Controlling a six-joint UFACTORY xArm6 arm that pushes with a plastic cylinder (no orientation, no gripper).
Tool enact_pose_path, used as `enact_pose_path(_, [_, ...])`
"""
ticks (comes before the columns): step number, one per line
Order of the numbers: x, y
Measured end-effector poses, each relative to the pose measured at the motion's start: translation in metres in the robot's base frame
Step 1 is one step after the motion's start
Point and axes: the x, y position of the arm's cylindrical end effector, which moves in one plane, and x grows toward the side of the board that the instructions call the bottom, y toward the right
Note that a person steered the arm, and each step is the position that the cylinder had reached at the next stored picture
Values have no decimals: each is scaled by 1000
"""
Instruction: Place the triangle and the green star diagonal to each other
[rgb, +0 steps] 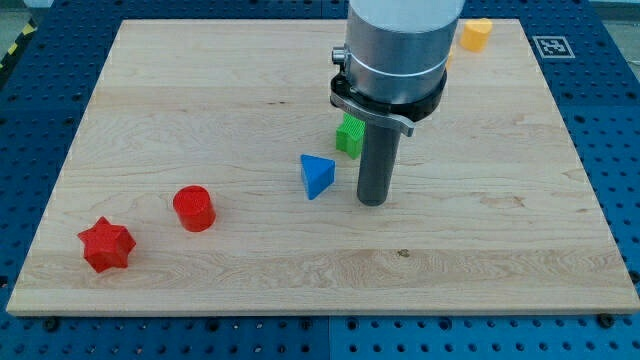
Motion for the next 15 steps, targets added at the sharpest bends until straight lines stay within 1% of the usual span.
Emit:
enact_pose_path(4, [0, -50])
enact_pose_path(10, [-25, -64])
enact_pose_path(11, [-11, -58])
enact_pose_path(12, [23, -36])
enact_pose_path(13, [49, -20])
enact_pose_path(14, [50, -20])
enact_pose_path(15, [50, -5])
